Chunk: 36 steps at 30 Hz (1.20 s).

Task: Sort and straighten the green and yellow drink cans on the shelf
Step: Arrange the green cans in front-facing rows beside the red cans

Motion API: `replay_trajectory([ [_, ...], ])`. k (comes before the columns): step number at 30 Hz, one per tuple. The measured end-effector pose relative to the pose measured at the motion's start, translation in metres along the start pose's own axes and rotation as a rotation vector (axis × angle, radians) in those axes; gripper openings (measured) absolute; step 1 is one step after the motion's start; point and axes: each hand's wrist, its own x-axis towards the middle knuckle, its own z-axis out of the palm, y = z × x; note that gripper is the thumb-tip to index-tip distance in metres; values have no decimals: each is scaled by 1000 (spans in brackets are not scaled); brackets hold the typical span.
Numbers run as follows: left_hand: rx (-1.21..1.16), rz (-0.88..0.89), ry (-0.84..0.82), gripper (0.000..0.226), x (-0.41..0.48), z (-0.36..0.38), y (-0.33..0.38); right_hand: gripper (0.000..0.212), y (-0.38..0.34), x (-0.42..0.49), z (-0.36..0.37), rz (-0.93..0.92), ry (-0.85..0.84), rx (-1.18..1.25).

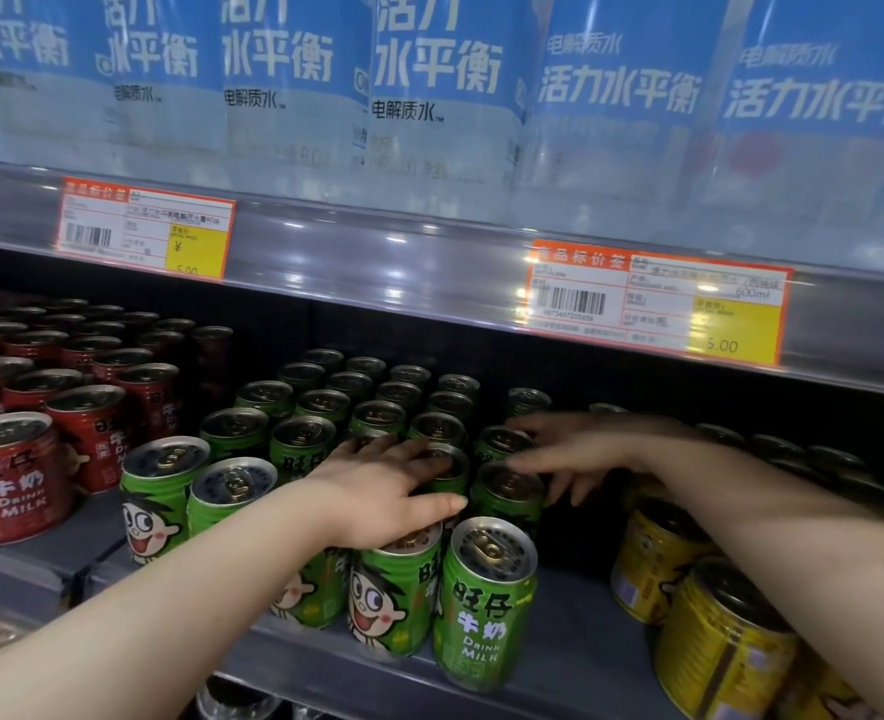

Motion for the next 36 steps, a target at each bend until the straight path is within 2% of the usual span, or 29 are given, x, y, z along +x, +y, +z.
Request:
replay_trajectory([
  [4,-2,6,13,64,1,0,-1,33,9,36,-11,-70,445,-129],
  [6,-2,10,18,64,1,1,-1,23,16,53,-13,-103,615,-181],
  [8,-1,9,18,63,1,0,-2,24,25,69,-17,-101,668,-212],
  [11,-3,8,16,63,1,-1,-1,41,27,82,-24,-56,697,-313],
  [13,-3,7,22,62,1,0,-1,55,25,88,-26,-11,684,-310],
  [15,-6,5,27,62,1,1,-1,58,25,93,-26,24,643,-241],
  [19,-9,2,33,62,3,0,-1,46,29,100,-29,62,620,-290],
  [24,-8,3,29,63,3,2,-2,55,22,98,-40,51,471,-301],
  [27,-8,6,25,63,4,2,-3,40,12,91,-40,12,361,-316],
  [31,-13,3,22,63,4,2,-3,29,8,86,-40,-45,294,-321],
  [36,-15,6,24,65,5,3,-4,46,11,80,-40,-48,314,-229],
])
